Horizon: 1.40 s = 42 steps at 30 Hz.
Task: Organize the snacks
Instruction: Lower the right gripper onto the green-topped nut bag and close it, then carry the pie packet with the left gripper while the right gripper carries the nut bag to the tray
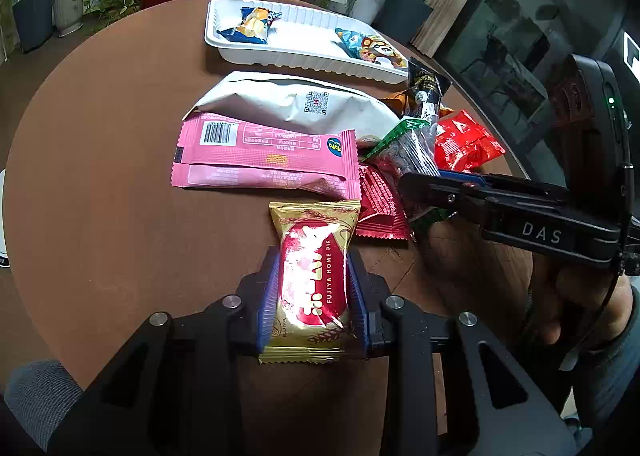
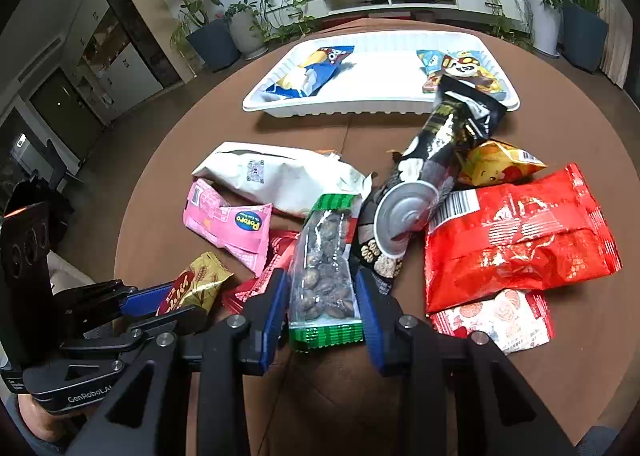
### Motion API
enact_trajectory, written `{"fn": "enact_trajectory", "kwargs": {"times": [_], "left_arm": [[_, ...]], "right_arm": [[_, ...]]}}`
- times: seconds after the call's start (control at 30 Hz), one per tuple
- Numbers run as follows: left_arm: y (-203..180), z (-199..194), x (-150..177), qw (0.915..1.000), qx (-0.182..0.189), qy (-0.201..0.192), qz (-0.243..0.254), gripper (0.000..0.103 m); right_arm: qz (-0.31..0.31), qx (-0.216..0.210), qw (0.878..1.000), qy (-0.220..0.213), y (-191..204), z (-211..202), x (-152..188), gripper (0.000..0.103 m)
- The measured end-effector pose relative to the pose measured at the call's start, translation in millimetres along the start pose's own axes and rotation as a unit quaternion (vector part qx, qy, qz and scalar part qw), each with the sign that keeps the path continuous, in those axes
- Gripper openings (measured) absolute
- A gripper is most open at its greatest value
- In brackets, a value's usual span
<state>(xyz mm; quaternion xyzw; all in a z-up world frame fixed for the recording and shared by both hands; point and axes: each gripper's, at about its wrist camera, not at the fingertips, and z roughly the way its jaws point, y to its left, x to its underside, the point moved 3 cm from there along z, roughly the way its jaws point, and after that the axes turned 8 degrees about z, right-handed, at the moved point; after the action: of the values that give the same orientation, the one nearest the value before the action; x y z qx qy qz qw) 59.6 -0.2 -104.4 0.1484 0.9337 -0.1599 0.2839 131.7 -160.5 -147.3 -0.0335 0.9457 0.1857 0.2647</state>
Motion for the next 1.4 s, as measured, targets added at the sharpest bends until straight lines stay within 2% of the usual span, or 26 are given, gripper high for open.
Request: {"fn": "enact_trajectory", "kwargs": {"times": [0.07,0.37,0.63,1.07,1.23,1.4], "left_arm": [[0.0,0.1,0.1,1.0,0.001,0.0,0.0,0.029],[1.0,-0.8,0.5,1.0,0.006,-0.005,-0.006,0.029],[2.4,-7.1,-0.8,0.9997,0.013,-0.015,-0.012,0.029],[5.5,-32.7,-13.2,0.997,0.05,-0.047,-0.036,0.029],[13.6,-43.1,-27.3,0.9944,0.065,-0.065,-0.052,0.029],[30.7,-52.6,-48.8,0.9925,0.062,-0.086,-0.062,0.029]], "right_arm": [[-0.002,0.003,1.0,0.009,0.3,4.2,2.7,0.037],[0.005,-0.008,1.0,-0.001,1.4,-2.8,8.0,0.03],[0.037,-0.038,0.998,-0.023,-5.1,-27.2,8.1,0.024],[0.073,-0.096,0.991,-0.053,-12.7,-66.3,5.1,0.023],[0.095,-0.098,0.989,-0.064,-30.5,-74.8,-2.1,0.023],[0.126,-0.084,0.984,-0.089,-64.4,-92.0,-14.7,0.023]]}}
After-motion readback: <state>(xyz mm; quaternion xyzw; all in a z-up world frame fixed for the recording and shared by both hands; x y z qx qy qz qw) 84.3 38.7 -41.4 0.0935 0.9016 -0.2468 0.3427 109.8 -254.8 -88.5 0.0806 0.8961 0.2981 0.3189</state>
